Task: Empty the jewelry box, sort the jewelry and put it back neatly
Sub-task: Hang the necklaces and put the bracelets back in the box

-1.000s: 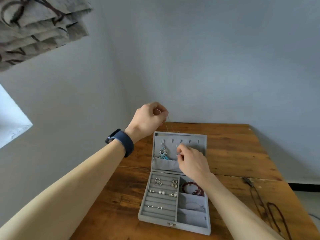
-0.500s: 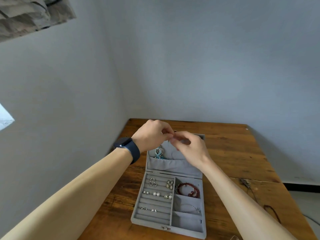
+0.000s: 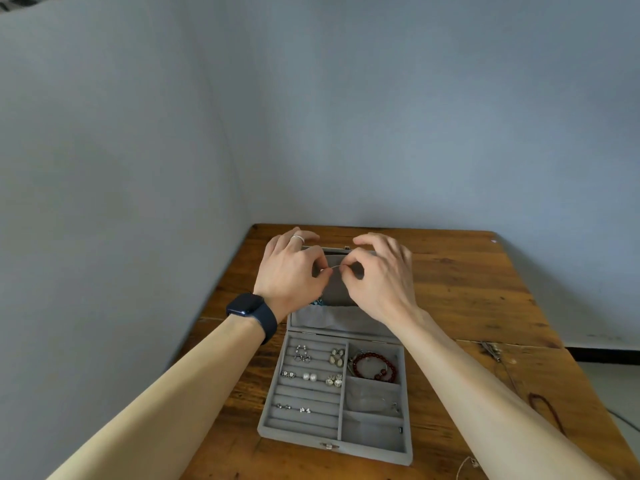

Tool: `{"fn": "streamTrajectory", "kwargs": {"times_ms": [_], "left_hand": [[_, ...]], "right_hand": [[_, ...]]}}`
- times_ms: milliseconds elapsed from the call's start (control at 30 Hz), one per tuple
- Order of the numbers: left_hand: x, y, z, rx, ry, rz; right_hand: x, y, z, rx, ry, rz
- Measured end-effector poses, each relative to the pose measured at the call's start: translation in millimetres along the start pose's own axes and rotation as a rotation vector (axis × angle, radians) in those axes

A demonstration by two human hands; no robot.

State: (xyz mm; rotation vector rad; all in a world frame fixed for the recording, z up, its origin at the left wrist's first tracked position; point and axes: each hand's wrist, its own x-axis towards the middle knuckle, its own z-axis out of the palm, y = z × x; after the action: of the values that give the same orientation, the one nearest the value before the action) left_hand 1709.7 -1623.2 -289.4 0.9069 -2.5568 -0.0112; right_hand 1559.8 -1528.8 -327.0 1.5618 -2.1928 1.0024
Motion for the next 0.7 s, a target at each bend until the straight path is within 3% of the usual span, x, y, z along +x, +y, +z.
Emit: {"fn": "streamTrajectory", "kwargs": {"times_ms": [133, 300, 500, 700], "left_hand": [[1.2, -7.0, 4.4, -0.095, -0.031, -0.063], [-0.9, -8.1, 5.0, -0.191, 0.047, -0.087], [-2.2, 5.9, 7.7, 0.068, 0.149, -0.078], [-7.7, 1.2, 12.0, 0.075, -0.007, -0.049]], "right_hand": [[5.8, -1.4, 7.2, 0.017, 0.005, 0.020], [6.3, -11.0, 10.0, -0.005, 0.063, 0.100], [8.5, -24.4, 9.3, -0.062, 0.039, 0.176], [-6.8, -13.3, 5.6, -0.120, -0.080, 0.022]]}}
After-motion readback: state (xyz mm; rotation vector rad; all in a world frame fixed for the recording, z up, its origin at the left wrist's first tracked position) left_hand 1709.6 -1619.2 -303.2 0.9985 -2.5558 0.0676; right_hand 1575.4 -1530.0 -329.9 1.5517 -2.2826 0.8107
